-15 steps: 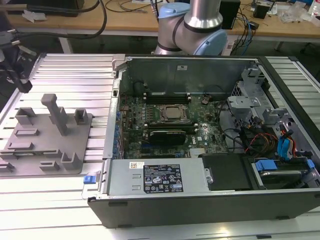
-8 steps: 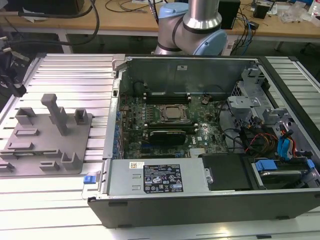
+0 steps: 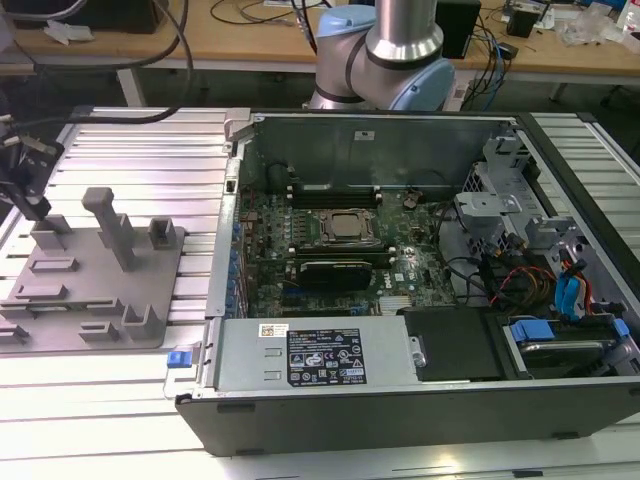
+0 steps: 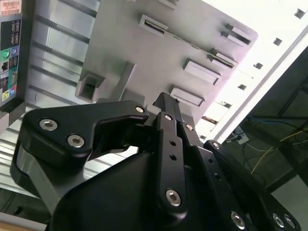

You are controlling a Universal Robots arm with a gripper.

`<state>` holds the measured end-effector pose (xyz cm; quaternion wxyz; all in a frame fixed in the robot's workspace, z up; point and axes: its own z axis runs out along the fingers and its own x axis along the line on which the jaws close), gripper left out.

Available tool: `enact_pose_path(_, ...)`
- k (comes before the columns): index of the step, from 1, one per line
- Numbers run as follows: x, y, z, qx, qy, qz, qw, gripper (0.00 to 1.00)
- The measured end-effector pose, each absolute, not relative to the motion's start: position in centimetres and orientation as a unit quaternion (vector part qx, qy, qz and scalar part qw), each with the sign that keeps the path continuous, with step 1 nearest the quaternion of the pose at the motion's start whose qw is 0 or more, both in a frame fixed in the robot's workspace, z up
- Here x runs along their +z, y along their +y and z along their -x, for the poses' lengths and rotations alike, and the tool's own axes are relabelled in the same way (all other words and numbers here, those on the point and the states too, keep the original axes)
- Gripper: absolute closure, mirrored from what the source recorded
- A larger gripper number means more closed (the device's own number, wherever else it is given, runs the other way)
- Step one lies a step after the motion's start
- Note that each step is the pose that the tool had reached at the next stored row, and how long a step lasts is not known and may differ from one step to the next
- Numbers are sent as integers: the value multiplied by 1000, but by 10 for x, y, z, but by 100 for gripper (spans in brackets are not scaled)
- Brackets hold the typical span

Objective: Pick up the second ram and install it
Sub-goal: 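Reach for the second ram, then pick up the second ram and move it above second insertion slot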

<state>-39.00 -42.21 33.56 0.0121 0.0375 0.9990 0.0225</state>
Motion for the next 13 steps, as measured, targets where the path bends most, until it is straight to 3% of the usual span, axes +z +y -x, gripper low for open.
enact_pose_path(13, 324, -426, 395, 22, 999, -37, 12, 92)
